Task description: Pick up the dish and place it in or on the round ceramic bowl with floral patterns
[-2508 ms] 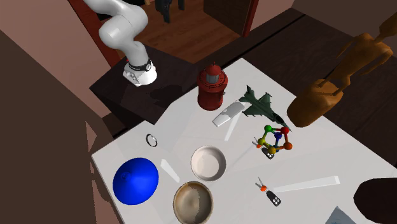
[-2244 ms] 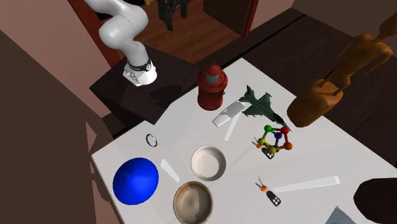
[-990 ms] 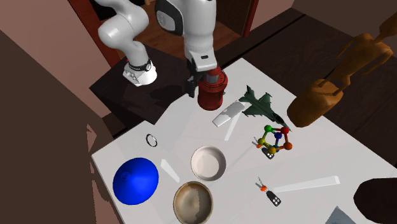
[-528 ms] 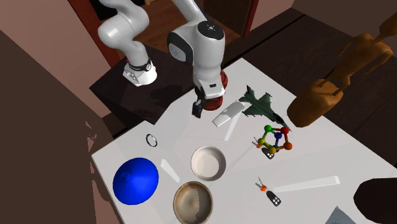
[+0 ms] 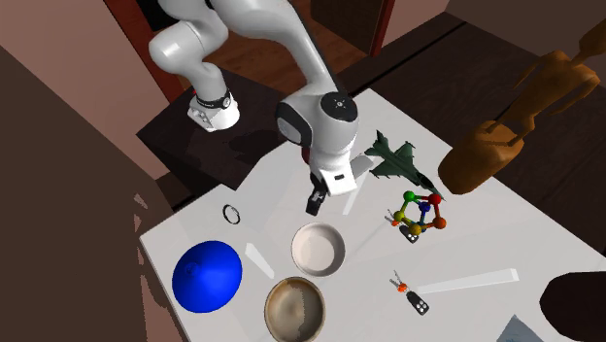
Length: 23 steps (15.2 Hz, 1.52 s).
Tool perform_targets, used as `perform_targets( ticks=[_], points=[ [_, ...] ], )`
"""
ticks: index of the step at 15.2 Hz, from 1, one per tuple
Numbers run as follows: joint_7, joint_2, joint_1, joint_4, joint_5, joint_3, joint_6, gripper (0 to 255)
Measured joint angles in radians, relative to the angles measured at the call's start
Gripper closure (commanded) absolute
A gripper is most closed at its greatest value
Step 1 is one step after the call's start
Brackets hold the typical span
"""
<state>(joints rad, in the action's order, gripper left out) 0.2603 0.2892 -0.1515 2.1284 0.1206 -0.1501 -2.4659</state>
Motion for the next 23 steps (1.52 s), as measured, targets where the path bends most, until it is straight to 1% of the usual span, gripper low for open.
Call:
perform_targets(
  ticks=[4, 6, 12, 19, 20, 23],
  points=[
    [0.033, 0.159, -0.028, -0.13, -0.014, 0.0, -0.035, 0],
    [0.04, 0.206, -0.036, -0.166, -0.017, 0.001, -0.049, 0],
    [0.044, 0.282, -0.047, -0.189, -0.022, 0.004, -0.104, 0],
    [0.043, 0.295, -0.048, -0.191, -0.023, 0.005, -0.115, 0],
    [0.043, 0.295, -0.048, -0.191, -0.023, 0.005, -0.115, 255],
    [0.043, 0.295, -0.048, -0.191, -0.023, 0.005, -0.115, 255]
  ],
)
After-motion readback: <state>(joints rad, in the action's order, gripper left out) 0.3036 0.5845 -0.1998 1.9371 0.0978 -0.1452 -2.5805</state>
